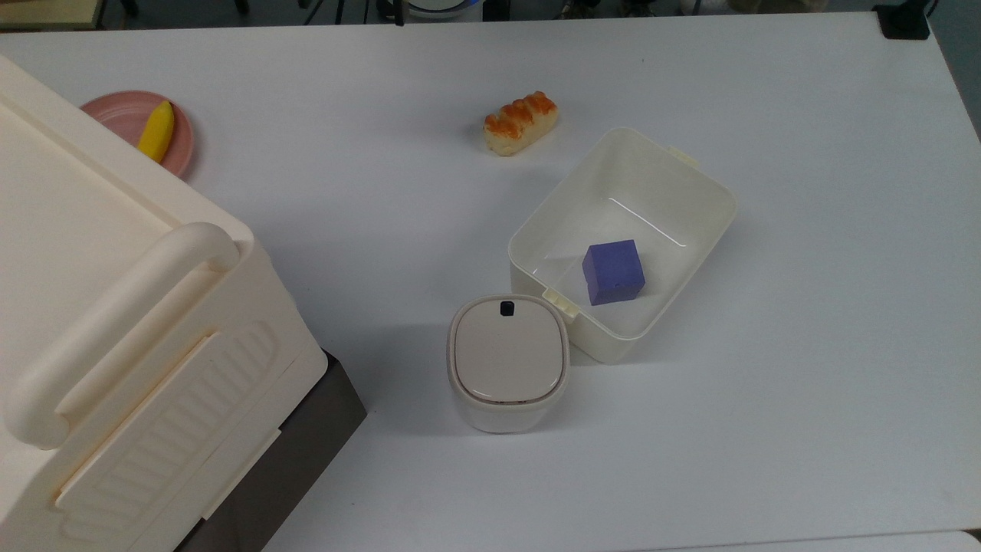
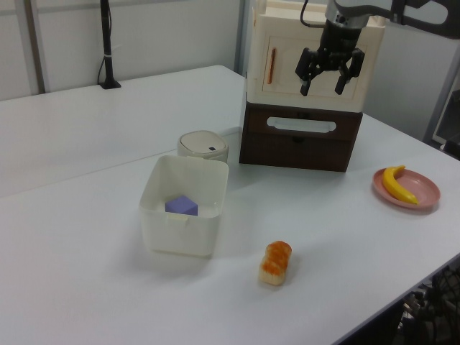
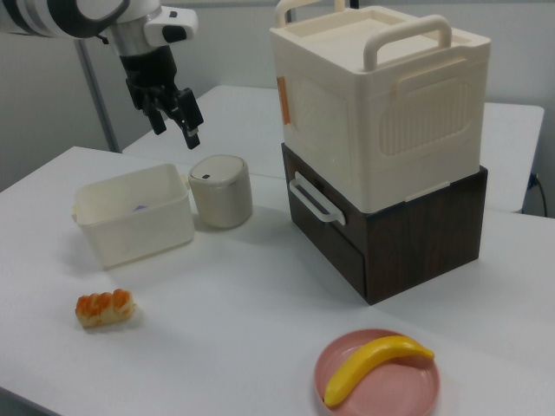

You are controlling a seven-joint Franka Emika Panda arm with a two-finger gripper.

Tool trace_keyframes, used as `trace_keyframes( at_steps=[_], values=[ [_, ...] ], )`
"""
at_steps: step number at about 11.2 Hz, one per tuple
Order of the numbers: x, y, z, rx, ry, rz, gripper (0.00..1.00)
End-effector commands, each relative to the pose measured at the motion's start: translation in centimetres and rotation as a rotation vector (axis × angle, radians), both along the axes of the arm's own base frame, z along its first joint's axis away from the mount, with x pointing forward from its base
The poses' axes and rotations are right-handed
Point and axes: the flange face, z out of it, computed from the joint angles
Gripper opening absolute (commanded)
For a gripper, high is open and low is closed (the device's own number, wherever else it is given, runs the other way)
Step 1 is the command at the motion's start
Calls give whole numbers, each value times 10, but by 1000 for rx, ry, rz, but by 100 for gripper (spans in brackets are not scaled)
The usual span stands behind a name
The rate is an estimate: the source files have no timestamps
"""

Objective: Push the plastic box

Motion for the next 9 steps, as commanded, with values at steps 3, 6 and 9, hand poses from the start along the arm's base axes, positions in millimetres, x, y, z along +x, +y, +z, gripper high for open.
trace_keyframes(
  at_steps=[3,6,9],
  values=[
    [-4,-4,1,46,32,55,100],
    [-4,0,-1,49,35,70,100],
    [-2,0,-4,53,41,73,100]
  ],
)
